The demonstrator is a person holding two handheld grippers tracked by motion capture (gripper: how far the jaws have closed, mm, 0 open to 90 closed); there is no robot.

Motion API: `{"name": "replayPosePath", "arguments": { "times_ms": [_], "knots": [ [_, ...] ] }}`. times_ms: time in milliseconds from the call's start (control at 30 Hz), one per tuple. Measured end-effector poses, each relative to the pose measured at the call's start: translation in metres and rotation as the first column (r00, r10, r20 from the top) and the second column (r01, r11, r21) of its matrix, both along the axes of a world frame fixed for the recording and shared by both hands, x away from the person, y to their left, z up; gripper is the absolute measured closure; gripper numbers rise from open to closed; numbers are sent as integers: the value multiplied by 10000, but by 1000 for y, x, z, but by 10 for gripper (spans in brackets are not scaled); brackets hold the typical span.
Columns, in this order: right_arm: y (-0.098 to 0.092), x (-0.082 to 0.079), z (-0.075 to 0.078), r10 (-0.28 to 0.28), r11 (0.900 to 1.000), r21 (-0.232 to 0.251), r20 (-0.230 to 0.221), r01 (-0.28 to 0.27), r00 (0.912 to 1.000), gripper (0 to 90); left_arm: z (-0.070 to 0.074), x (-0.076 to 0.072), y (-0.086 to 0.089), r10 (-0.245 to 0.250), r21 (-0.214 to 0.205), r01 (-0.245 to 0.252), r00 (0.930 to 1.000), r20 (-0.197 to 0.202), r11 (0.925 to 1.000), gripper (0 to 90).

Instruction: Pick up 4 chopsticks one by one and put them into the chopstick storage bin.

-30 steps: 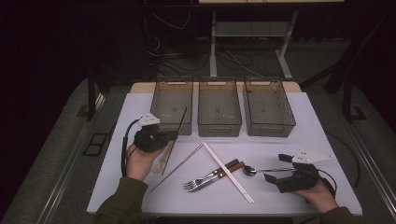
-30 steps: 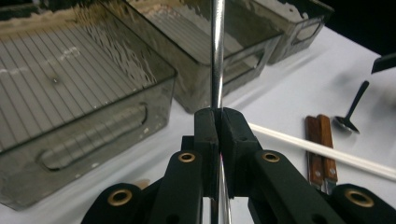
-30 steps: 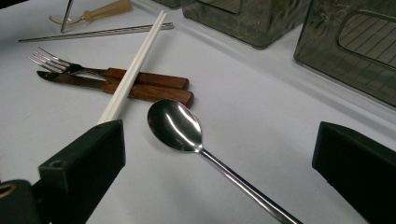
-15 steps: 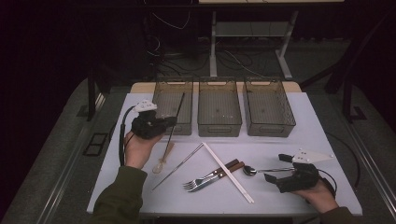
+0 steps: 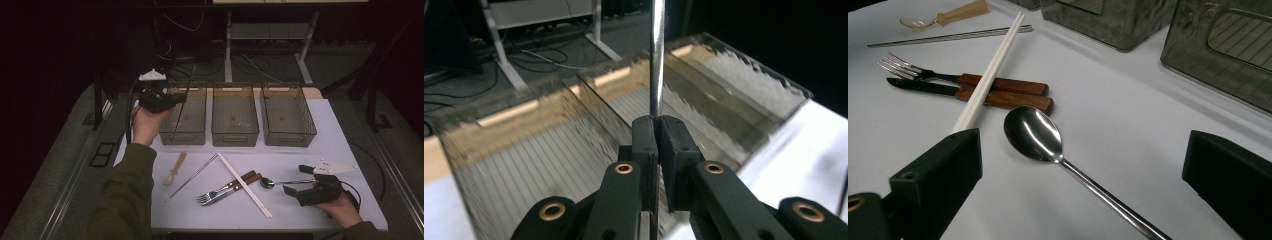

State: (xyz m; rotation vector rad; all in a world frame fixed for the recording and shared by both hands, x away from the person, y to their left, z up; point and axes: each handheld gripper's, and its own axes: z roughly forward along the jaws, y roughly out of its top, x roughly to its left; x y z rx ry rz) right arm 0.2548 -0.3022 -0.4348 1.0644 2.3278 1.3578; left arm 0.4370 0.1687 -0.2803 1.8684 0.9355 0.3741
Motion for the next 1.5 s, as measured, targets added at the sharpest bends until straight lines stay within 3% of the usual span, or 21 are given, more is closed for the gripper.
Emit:
{"name": "replayPosePath", "arguments": {
  "times_ms": [167,200,233,333,433,600,633,700,867,1000,1100,1200,1233,1267,1500],
  "knots": [
    [-1,1,0,-11,10000,23,59,10,10000,27,8,31,2,86,455,-92,9999,131,9989,852],
    [-1,1,0,-3,10000,18,74,3,10000,28,8,31,2,86,455,-92,9999,131,9989,852],
    [-1,1,0,-15,10000,15,56,15,10000,27,5,42,3,111,638,-114,9999,50,9979,852],
    [-1,1,-1,-5,10000,27,30,5,10000,28,-2,52,3,235,844,-232,9997,-36,9962,852],
    [-1,1,0,-11,10000,41,45,11,10000,27,-22,66,5,435,1296,-353,9972,-612,9909,852],
    [-1,0,0,-4,10000,66,39,4,10000,28,-50,72,7,638,1797,-395,9893,-1312,9829,852],
    [-1,0,0,-14,10000,65,43,14,10000,28,-50,72,7,638,1797,-395,9893,-1312,9829,852],
    [-1,1,0,-43,10000,58,38,43,10000,27,-65,74,6,763,2033,-412,9829,-1678,9783,852],
    [-1,1,-1,-37,10000,56,52,36,10000,28,-83,79,0,829,2390,-294,9727,-2169,9706,851],
    [-1,0,0,-32,10000,68,14,32,10000,27,-95,84,-6,887,2802,-186,9669,-2394,9598,849],
    [-1,0,0,-30,9999,111,14,30,10000,28,-103,87,-11,1030,2886,-262,9616,-2543,9571,847],
    [-2,0,0,-24,9999,152,33,23,10000,28,-107,89,-13,1308,3397,-430,9620,-2399,9395,823],
    [-2,0,0,-19,9999,157,55,18,10000,28,-108,89,-14,1349,3417,-463,9613,-2403,9387,780],
    [-2,0,0,-12,9999,155,101,11,9999,28,-108,89,-14,1322,3439,-478,9651,-2261,9378,771],
    [-1,-1,0,-8,9999,148,44,7,10000,27,-94,79,-10,968,2896,-321,9725,-2120,9566,607]
  ]
}}
